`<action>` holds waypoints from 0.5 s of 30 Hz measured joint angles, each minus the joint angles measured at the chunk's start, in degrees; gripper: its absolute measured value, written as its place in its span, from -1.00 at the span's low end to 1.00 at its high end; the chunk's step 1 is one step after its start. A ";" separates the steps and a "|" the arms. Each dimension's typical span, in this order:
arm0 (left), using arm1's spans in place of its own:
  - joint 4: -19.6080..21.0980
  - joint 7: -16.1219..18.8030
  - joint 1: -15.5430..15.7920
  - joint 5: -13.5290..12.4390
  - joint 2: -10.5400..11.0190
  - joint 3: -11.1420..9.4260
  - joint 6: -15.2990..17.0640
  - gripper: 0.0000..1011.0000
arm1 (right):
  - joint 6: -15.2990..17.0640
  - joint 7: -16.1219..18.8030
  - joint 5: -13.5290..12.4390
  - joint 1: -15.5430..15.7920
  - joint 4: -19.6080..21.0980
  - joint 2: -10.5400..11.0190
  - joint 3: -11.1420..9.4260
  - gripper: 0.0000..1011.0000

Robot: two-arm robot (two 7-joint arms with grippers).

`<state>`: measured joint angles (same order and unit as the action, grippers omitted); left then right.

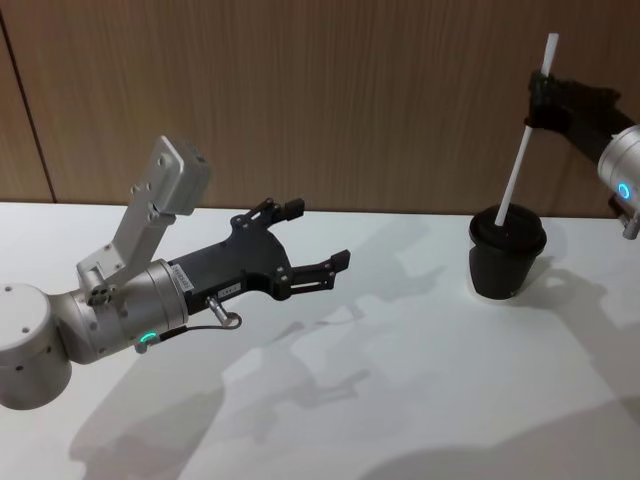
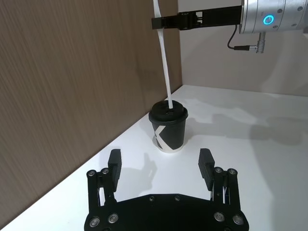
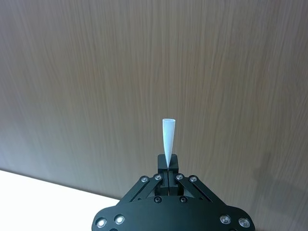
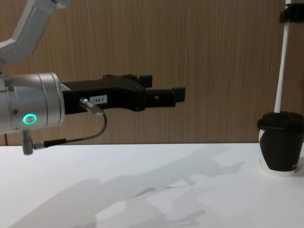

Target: Pick up the straw with one hand, pass it to the other hand, and insert it into the cup.

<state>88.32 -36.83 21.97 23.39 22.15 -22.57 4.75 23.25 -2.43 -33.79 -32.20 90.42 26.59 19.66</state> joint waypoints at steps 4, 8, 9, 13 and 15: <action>0.00 0.00 0.00 0.00 0.00 0.00 0.00 0.98 | -0.52 0.08 0.81 -0.15 -0.66 -0.09 0.34 -0.99; 0.00 0.00 0.00 0.00 0.00 0.00 0.00 0.98 | -1.03 0.31 1.49 -0.30 -1.34 -0.21 0.63 -0.99; 0.00 0.00 0.00 0.00 0.00 0.00 0.00 0.98 | -1.09 0.36 1.57 -0.32 -1.47 -0.23 0.67 -0.99; 0.00 0.00 0.00 0.00 0.00 0.00 0.00 0.98 | -1.62 0.75 2.29 -0.50 -2.33 -0.37 0.91 -0.99; 0.00 0.00 0.00 0.00 0.00 0.00 0.00 0.98 | -1.84 0.87 2.53 -0.54 -2.59 -0.42 1.00 -0.99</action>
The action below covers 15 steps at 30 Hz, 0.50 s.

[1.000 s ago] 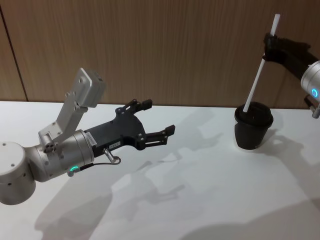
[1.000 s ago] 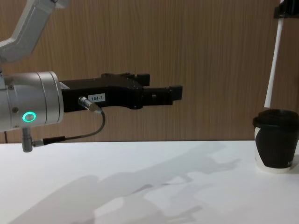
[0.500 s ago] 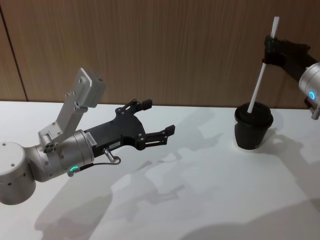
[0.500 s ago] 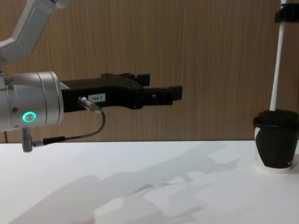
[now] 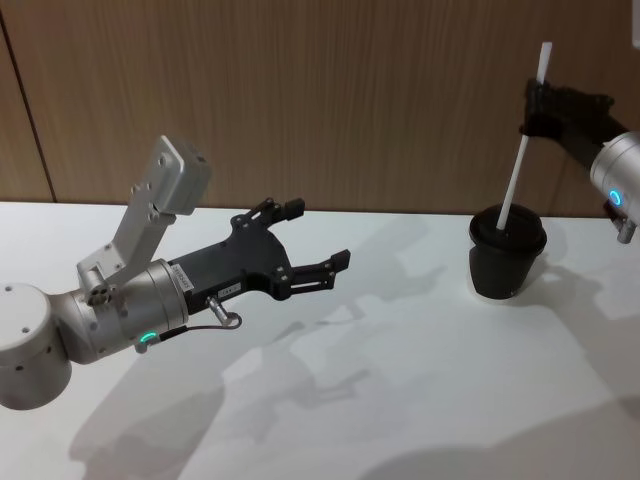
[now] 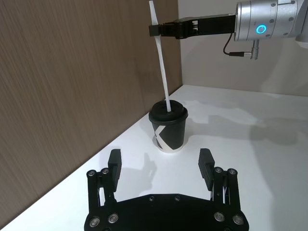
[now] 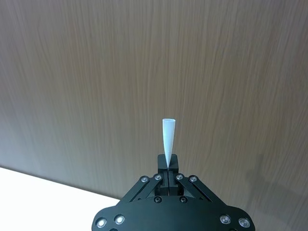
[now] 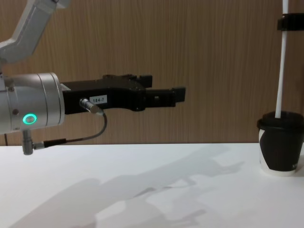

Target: Pick up the straw with one hand, pass it to the other hand, and insert it into the cup.

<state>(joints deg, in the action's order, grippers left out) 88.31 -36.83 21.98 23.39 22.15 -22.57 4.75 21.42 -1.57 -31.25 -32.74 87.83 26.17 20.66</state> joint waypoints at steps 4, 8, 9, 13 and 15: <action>0.00 0.00 0.00 0.00 0.00 0.00 0.00 0.98 | -0.46 0.34 0.56 -0.15 -0.64 -0.12 0.20 -0.99; 0.00 0.00 0.00 0.00 0.00 0.00 0.00 0.98 | -0.91 0.67 1.12 -0.30 -1.42 -0.25 0.40 -0.99; 0.01 0.00 0.00 0.00 0.00 0.00 0.00 0.98 | -0.99 0.73 1.21 -0.30 -1.53 -0.27 0.43 -0.99; 0.00 0.00 0.00 0.00 0.00 0.00 0.00 0.98 | -1.28 0.92 1.63 -0.36 -2.09 -0.40 0.52 -0.99; 0.00 0.00 0.00 0.00 0.00 0.00 0.00 0.98 | -1.43 1.04 1.88 -0.37 -2.35 -0.47 0.54 -0.99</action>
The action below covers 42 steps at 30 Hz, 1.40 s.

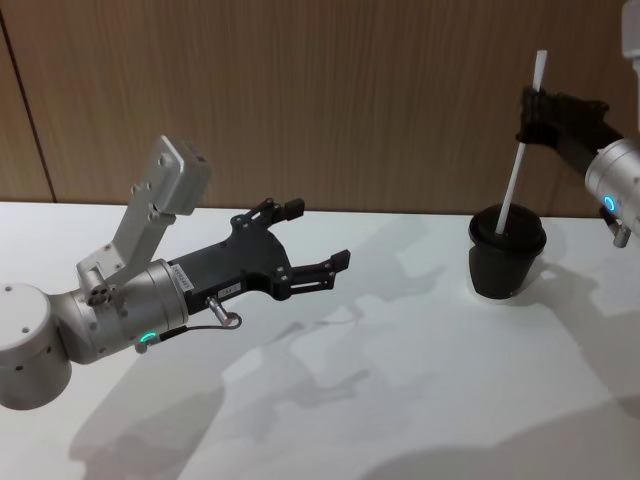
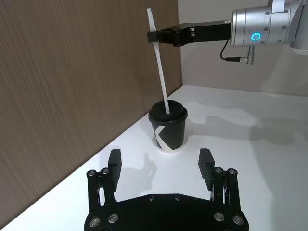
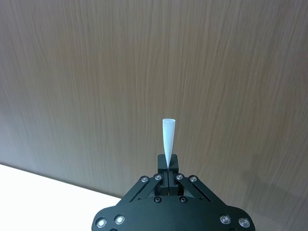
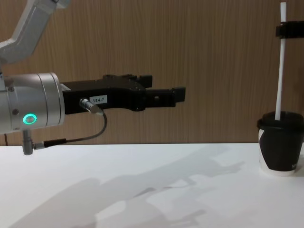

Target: Pick up the straw with one hand, pass it to the other hand, and insert it into the cup.

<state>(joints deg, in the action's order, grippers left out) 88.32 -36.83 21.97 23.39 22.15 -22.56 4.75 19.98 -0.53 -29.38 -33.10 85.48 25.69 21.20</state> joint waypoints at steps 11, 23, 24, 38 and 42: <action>0.00 0.00 0.00 0.00 0.00 0.00 0.00 0.98 | -0.35 0.27 0.66 0.00 -0.65 -0.22 0.00 -0.88; 0.00 0.00 0.00 0.00 0.00 0.00 0.00 0.98 | -0.49 0.41 0.96 0.04 -0.97 -0.31 -0.06 -0.18; 0.00 0.00 0.00 0.00 0.00 0.00 0.00 0.98 | -0.50 0.41 0.97 0.05 -0.98 -0.31 -0.06 -0.14; 0.00 0.00 0.00 0.00 0.00 -0.01 0.00 0.98 | -0.60 0.47 1.07 0.08 -1.09 -0.36 -0.09 0.72; -0.05 0.03 0.13 0.00 -0.05 -0.15 -0.03 0.98 | -0.60 0.47 1.10 0.09 -1.11 -0.38 -0.09 0.93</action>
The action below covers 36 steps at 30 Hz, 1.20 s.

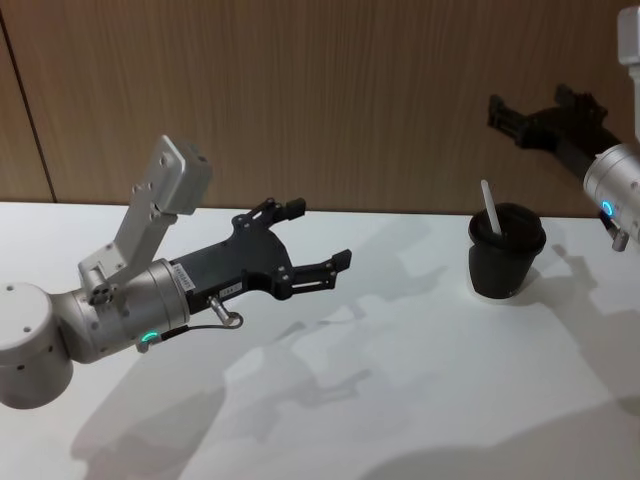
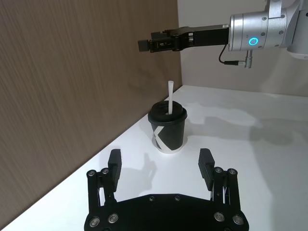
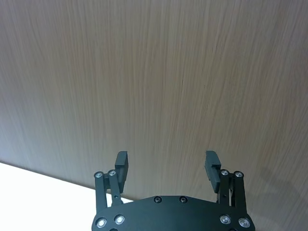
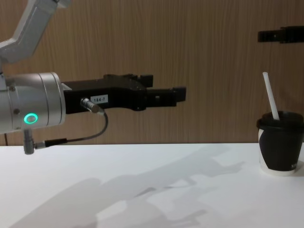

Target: Pick up the straw with one hand, pass it to the other hand, and insert it into the cup.

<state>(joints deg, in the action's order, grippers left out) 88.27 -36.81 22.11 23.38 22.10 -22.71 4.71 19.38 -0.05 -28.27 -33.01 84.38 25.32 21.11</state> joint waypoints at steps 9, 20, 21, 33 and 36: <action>-1.27 1.18 1.30 -0.77 -1.23 -0.79 -1.14 0.98 | -1.15 0.76 0.38 0.86 0.79 0.12 0.17 0.98; -3.55 4.53 3.33 -1.67 -3.80 -1.28 -2.07 0.98 | -5.21 1.41 2.34 3.64 3.51 0.85 0.55 0.98; -3.69 4.90 3.44 -1.70 -3.96 -1.29 -2.08 0.98 | -5.21 1.41 2.34 3.64 3.51 0.85 0.55 0.98; -5.96 8.79 5.46 -1.66 -6.26 -0.87 -2.07 0.98 | -8.34 1.37 4.77 6.87 6.33 1.86 0.87 0.98; -6.58 9.29 6.07 -1.55 -6.67 -0.84 -2.07 0.98 | -8.73 1.43 5.18 7.62 7.05 2.11 0.96 0.98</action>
<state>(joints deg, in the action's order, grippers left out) 81.68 -27.52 28.17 21.84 15.43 -23.55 2.65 10.66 1.37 -23.09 -25.39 91.42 27.43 22.07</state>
